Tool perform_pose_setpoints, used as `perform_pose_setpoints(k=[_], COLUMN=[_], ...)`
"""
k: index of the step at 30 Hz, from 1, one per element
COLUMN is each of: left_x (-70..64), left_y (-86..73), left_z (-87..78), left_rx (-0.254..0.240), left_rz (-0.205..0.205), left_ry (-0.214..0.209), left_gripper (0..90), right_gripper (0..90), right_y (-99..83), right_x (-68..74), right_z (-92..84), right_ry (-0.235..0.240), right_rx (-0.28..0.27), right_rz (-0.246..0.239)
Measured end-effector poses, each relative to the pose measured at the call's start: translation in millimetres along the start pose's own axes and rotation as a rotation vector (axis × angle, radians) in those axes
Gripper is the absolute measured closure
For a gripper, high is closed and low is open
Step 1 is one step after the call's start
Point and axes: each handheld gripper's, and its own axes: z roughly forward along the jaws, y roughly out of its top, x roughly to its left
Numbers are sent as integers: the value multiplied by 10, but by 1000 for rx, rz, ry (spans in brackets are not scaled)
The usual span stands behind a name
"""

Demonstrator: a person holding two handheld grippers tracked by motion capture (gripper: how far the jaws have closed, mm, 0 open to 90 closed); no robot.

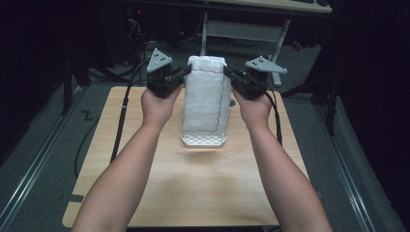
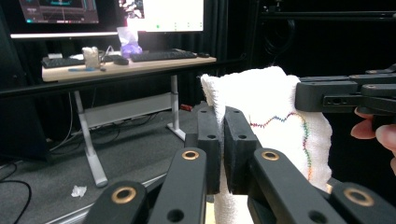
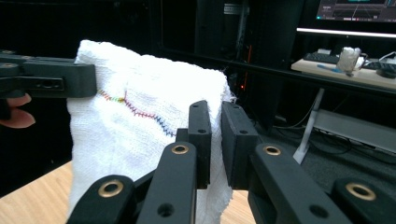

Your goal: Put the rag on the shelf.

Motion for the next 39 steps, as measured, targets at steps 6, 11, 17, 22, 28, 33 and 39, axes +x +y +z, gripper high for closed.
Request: perform_pose_setpoints(k=[6, 11, 17, 22, 28, 33, 39], left_x=[165, 257, 276, 319, 339, 329, 315], left_y=[-143, -309, -461, -539, -547, -558, -627], left_z=[227, 401, 530, 544, 488, 407, 215], left_rx=[72, 153, 208, 211, 206, 191, 177], left_rz=[-48, -72, -80, -114, -127, -129, -138], left_ry=[24, 41, 60, 48, 59, 55, 51], left_gripper=[862, 861, 850, 664, 643, 633, 632], right_gripper=[831, 830, 790, 693, 670, 645, 626], right_y=[-66, -212, -383, -465, -499, -519, -552], right_x=[-90, -172, -290, -366, -380, -395, -345], right_z=[255, 484, 668, 699, 670, 595, 460], right_ry=[-23, -30, -20, -24, -34, -40, -47], right_rx=[89, 170, 245, 249, 255, 248, 248], right_rz=[-4, 10, 53, 101, 82, 86, 52])
